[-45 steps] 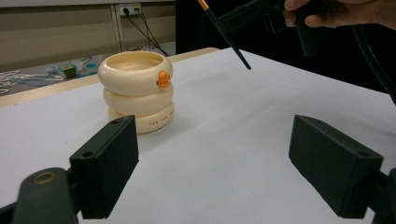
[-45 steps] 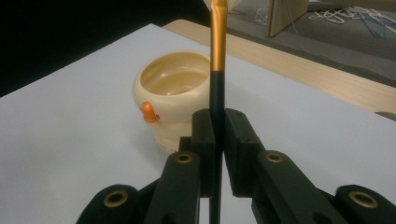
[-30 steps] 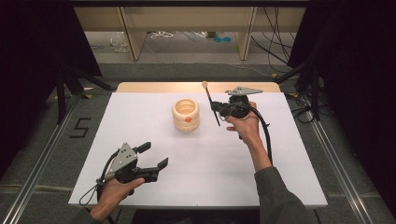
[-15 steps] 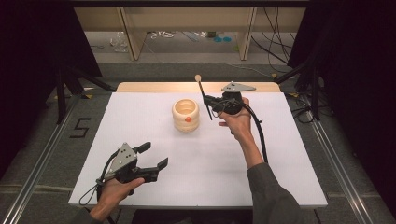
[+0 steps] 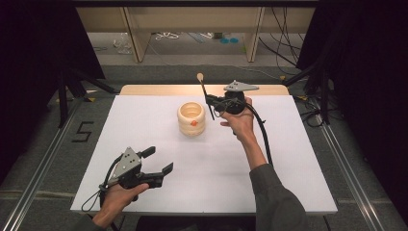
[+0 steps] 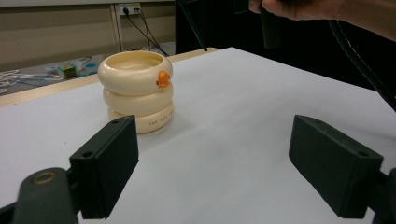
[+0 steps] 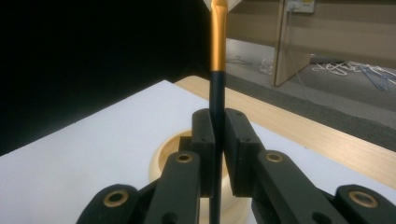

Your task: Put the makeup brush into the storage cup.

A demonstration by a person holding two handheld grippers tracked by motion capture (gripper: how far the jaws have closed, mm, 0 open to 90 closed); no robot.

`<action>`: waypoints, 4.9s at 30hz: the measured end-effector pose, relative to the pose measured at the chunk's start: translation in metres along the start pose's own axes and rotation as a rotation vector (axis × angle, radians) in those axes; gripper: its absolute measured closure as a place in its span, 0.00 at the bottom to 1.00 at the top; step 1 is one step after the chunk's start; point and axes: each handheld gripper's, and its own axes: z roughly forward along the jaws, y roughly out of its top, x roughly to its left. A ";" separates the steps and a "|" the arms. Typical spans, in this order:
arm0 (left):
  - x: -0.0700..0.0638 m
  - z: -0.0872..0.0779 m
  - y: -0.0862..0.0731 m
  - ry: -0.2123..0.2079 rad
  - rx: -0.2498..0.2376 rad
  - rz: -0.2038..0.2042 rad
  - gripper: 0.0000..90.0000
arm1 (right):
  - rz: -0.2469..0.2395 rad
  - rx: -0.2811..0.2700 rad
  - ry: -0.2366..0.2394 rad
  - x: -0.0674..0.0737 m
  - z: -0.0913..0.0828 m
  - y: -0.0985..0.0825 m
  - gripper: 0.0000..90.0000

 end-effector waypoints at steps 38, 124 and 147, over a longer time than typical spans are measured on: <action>0.000 0.000 0.001 0.001 -0.004 0.003 0.17 | 0.058 0.019 0.008 0.001 0.041 0.014 0.93; -0.001 -0.001 0.001 -0.006 -0.001 0.009 0.17 | 0.079 0.025 0.006 0.009 0.075 -0.009 0.92; -0.001 -0.001 0.001 -0.006 0.001 0.012 0.17 | 0.090 0.048 0.000 0.003 0.075 -0.022 0.91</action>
